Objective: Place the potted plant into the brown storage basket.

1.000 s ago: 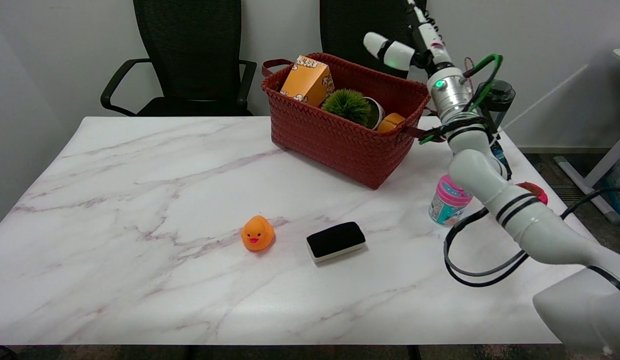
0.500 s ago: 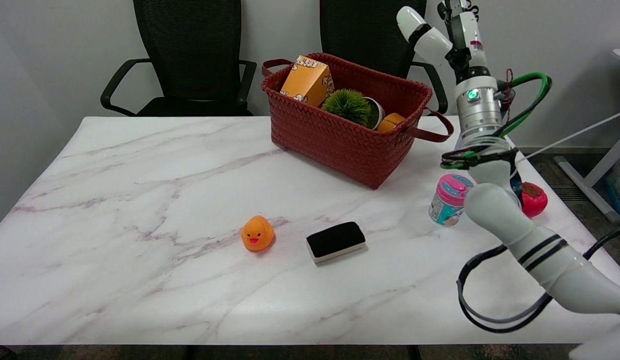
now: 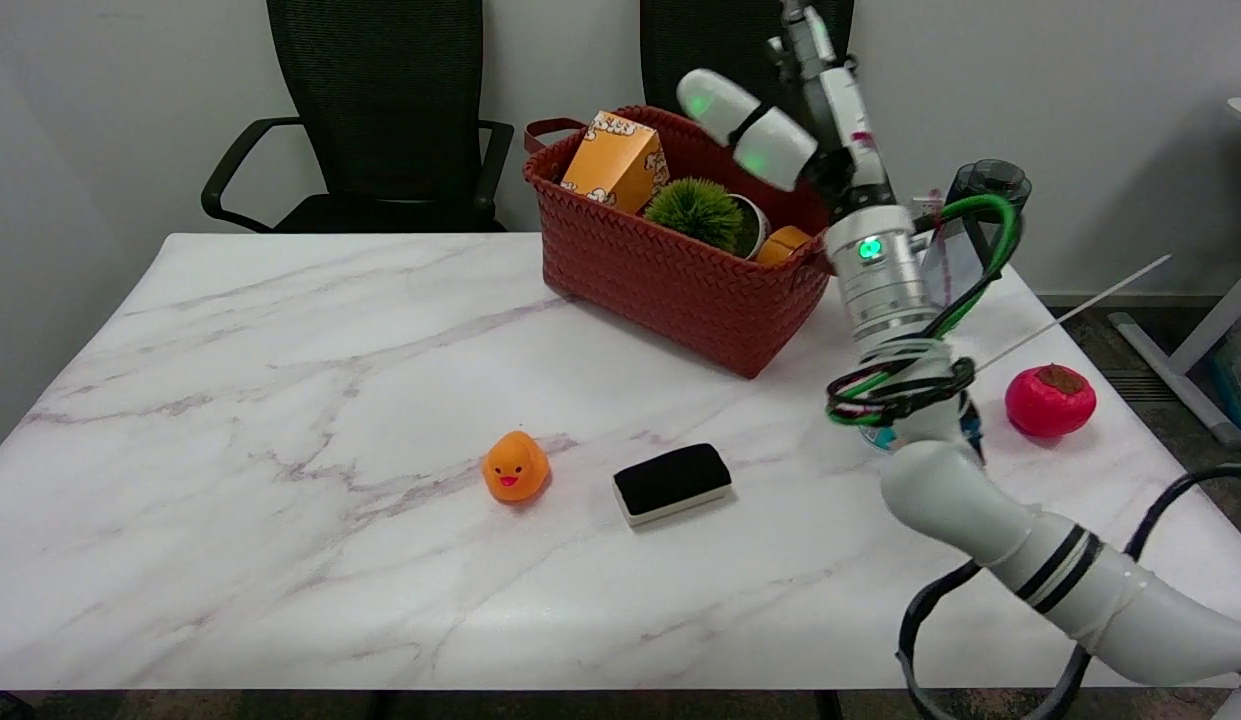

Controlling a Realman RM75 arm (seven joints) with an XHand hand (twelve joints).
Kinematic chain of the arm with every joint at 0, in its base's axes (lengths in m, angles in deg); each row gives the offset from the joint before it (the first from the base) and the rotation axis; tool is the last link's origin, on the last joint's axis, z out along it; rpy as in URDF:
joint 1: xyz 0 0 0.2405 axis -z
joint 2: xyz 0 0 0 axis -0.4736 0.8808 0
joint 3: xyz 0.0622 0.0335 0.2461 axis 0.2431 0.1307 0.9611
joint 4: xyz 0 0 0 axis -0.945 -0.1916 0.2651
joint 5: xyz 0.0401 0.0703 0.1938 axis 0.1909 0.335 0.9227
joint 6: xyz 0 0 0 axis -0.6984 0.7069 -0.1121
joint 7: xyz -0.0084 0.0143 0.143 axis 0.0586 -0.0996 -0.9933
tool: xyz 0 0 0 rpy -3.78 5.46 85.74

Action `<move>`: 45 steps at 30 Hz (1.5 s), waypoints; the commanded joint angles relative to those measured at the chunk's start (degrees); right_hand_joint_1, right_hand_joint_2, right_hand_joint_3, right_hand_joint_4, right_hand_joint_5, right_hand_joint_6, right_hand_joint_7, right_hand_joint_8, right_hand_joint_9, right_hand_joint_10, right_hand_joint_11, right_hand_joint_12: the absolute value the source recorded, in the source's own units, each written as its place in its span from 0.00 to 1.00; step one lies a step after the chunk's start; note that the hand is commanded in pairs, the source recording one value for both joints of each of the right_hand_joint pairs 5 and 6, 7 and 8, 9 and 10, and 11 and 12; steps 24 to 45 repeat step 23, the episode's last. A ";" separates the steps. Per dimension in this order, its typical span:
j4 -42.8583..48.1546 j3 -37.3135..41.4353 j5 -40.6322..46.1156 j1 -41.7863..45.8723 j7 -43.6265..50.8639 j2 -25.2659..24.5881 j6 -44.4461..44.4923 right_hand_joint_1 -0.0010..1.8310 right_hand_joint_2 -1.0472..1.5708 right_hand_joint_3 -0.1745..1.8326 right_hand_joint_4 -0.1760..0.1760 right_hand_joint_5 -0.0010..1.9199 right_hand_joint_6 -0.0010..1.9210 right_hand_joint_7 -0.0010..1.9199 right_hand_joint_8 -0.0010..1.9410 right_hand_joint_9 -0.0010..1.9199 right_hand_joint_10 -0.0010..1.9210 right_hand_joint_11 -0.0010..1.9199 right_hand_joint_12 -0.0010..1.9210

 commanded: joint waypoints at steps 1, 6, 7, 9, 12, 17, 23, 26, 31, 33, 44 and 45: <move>-7.74 -13.35 -12.68 0.98 0.47 -15.84 4.69 0.38 0.70 0.00 0.50 0.00 0.00 0.00 0.00 0.03 0.03 0.09 0.09; -9.11 -13.96 -14.39 1.20 0.52 -16.57 4.06 0.40 0.69 0.00 0.50 0.00 0.00 0.00 0.00 0.04 0.04 0.11 0.11; -9.11 -14.04 -14.42 1.39 0.55 -16.54 4.06 0.41 0.69 0.00 0.50 0.00 0.00 0.00 0.00 0.04 0.04 0.11 0.11; -9.03 -14.15 -15.17 1.81 0.70 -16.54 4.06 0.41 0.69 0.00 0.50 0.00 0.00 0.00 0.00 0.04 0.04 0.12 0.12; -8.45 -14.07 -16.14 2.62 1.66 -16.54 4.06 0.42 0.69 0.00 0.50 0.00 0.00 0.00 0.00 0.05 0.05 0.13 0.13; -7.84 -14.15 -15.91 4.33 1.19 -16.62 4.06 0.42 0.69 0.00 0.50 0.00 0.00 0.00 0.00 0.05 0.05 0.13 0.13; -7.91 -14.07 -15.96 4.92 1.19 -16.62 4.06 0.43 0.69 0.00 0.50 0.00 0.00 0.00 0.00 0.05 0.05 0.13 0.13; -7.91 -14.07 -15.96 4.92 1.19 -16.62 4.06 0.43 0.69 0.00 0.50 0.00 0.00 0.00 0.00 0.05 0.05 0.13 0.13; -7.91 -14.07 -15.96 4.92 1.19 -16.62 4.06 0.43 0.69 0.00 0.50 0.00 0.00 0.00 0.00 0.05 0.05 0.13 0.13; -7.91 -14.07 -15.96 4.92 1.19 -16.62 4.06 0.43 0.69 0.00 0.50 0.00 0.00 0.00 0.00 0.05 0.05 0.13 0.13; -7.91 -14.07 -15.96 4.92 1.19 -16.62 4.06 0.43 0.69 0.00 0.50 0.00 0.00 0.00 0.00 0.05 0.05 0.13 0.13; -7.91 -14.07 -15.96 4.92 1.19 -16.62 4.06 0.43 0.69 0.00 0.50 0.00 0.00 0.00 0.00 0.05 0.05 0.13 0.13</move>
